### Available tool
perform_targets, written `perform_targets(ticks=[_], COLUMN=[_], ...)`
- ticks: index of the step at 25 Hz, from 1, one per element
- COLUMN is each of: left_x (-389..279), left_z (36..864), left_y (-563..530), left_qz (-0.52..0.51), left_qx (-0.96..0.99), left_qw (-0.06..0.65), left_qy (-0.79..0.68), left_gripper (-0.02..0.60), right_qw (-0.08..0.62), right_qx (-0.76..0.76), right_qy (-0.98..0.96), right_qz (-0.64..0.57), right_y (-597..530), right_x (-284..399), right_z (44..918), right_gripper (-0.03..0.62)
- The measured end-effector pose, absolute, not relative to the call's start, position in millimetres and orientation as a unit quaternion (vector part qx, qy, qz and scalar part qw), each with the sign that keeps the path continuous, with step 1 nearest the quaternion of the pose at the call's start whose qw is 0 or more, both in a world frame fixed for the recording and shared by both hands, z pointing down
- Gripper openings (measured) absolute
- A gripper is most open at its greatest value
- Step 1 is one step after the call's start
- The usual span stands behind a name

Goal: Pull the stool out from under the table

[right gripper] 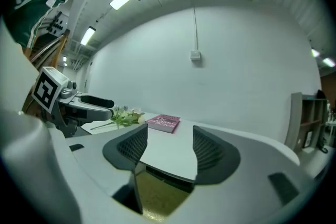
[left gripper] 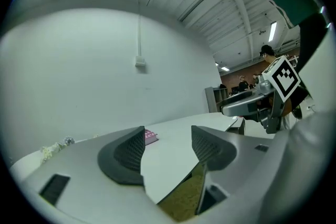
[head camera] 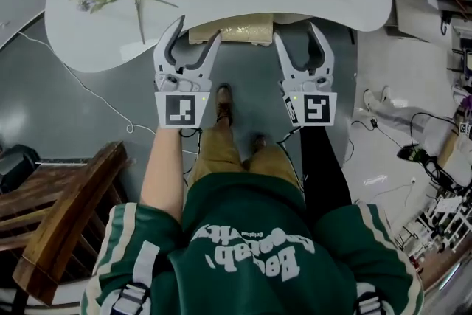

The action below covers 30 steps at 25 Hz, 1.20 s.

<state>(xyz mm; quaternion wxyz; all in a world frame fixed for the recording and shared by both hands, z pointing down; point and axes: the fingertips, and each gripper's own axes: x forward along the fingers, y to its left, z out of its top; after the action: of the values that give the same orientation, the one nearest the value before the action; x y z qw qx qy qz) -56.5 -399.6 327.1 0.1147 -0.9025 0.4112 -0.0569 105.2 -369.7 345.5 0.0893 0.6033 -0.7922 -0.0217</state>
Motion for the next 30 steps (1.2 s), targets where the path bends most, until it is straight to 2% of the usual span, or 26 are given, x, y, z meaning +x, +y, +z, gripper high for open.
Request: perform_targets(ticks=[8, 11, 20, 30], left_x=[-53, -62, -83, -134], left_z=[373, 407, 557, 736], left_y=[-403, -397, -381, -385], left_qz=[-0.058, -0.017, -0.048, -0.11], left_qx=[-0.906, -0.892, -0.879, -0.863], left_qw=[0.092, 0.017, 0.003, -0.021], left_qy=[0.409, 0.452, 0.475, 0.492], left_gripper=[0.279, 0.279, 0.279, 0.284], right_qw=[0.113, 0.098, 0.144, 0.134], right_qx=[0.613, 0.618, 0.629, 0.659], right_qy=[-0.782, -0.78, -0.762, -0.732], right_qz=[0.004, 0.007, 0.048, 0.106], right_y=[-372, -368, -329, -322], right_x=[111, 112, 147, 182], right_z=[405, 431, 588, 773], right_gripper=[0.275, 0.283, 0.309, 0.332])
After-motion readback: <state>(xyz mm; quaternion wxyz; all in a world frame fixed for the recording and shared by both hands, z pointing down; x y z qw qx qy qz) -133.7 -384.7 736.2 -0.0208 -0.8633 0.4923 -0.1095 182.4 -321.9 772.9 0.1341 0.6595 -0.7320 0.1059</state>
